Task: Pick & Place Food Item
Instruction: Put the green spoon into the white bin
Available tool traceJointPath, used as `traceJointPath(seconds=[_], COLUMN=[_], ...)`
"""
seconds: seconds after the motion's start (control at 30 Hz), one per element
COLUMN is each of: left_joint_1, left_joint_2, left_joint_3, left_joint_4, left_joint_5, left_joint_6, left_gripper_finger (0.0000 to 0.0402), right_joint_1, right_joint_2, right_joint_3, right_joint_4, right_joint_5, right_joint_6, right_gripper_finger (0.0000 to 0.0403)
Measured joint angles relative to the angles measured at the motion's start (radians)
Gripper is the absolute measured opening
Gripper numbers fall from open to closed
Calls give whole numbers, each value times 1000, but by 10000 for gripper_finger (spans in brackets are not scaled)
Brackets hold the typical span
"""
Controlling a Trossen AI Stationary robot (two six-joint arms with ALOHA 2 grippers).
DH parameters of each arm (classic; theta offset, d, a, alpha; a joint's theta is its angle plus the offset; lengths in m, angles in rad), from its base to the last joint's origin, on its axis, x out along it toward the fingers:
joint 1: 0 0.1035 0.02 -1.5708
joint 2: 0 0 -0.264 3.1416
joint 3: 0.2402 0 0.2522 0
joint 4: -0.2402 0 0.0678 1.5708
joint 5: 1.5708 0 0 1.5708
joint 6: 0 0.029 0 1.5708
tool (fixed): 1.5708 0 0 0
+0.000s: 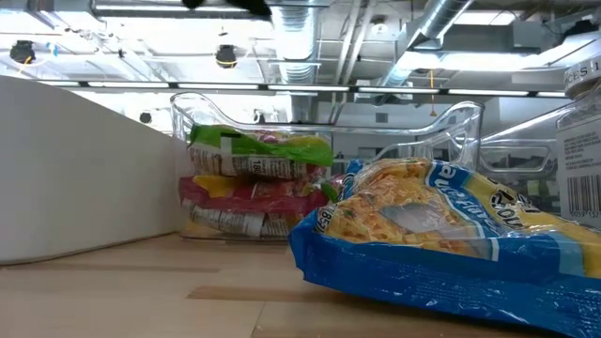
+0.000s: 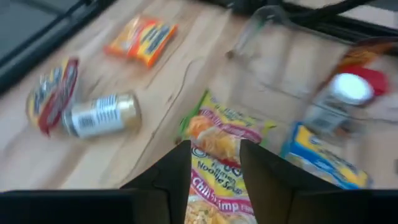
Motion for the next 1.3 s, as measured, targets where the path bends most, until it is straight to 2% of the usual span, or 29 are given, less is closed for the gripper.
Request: traceJointPath(seconds=[0.13,0.43,0.83,1.03,1.13,1.3], left_joint_1=[-7,-38,-40,-19,2,46], left_joint_2=[-96,-299,-526,-601,-626,-660], left_joint_3=[0,-2,-202,-258,-259,-261], left_joint_4=[9,41,131,196,198,225], left_joint_5=[32,33,24,-6,-46,-103], left_joint_6=[111,228,263,343,354,381], left_gripper_finger=[146,151,149,149,149,148], right_joint_1=[-6,-6,-22,-74,-114,-207], right_joint_2=[0,0,0,0,0,-23], right_joint_3=[0,0,0,0,0,0], right_joint_4=[-23,-117,-214,-214,-214,-213], right_joint_5=[1,32,53,52,27,-87], right_joint_6=[8,104,413,463,462,377], right_gripper_finger=[220,220,220,220,220,220])
